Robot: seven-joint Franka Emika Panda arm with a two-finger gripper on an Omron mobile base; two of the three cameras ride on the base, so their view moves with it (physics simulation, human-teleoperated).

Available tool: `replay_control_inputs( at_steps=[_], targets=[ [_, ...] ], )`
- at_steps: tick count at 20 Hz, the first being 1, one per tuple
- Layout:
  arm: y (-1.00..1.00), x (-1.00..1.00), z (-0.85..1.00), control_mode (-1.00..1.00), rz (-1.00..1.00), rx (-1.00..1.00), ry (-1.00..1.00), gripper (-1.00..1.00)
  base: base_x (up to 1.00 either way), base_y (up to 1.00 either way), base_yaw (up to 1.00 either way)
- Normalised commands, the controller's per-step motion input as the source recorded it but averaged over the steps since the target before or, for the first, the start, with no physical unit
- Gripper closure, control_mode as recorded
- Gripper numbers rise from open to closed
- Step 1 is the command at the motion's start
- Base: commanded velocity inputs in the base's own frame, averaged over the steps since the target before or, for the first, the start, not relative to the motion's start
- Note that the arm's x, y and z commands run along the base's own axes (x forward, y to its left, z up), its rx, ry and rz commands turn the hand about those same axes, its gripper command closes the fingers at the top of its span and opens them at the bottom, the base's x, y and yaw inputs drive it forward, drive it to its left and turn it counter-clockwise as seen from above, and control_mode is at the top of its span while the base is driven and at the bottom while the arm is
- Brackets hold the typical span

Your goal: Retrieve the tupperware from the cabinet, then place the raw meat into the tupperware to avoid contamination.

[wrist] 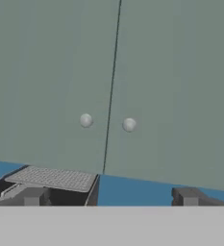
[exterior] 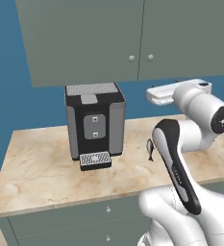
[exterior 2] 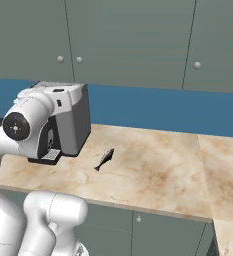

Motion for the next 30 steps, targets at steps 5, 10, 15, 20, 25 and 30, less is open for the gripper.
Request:
replay_control_inputs(
  at_steps=[5, 10, 15, 20, 25, 30],
  targets=[
    [0.00, -0.02, 0.19, -1.00, 0.00, 0.00, -0.12, -1.00, 0.00, 0.00, 0.00],
    [-0.03, 0.00, 0.10, -1.00, 0.00, 0.00, -0.02, -1.00, 0.00, 0.00, 0.00],
    [-0.10, 0.00, 0.13, -1.00, 0.01, 0.01, -0.01, -1.00, 0.00, 0.00, 0.00],
    [-0.16, 0.00, 0.19, -1.00, 0.02, 0.02, -0.02, -1.00, 0.00, 0.00, 0.00],
    [-0.08, 0.00, 0.15, -1.00, 0.02, 0.01, -0.05, -1.00, 0.00, 0.00, 0.00],
    [0.00, 0.06, 0.05, -1.00, 0.02, 0.00, -0.08, -1.00, 0.00, 0.00, 0.00]
  ],
)
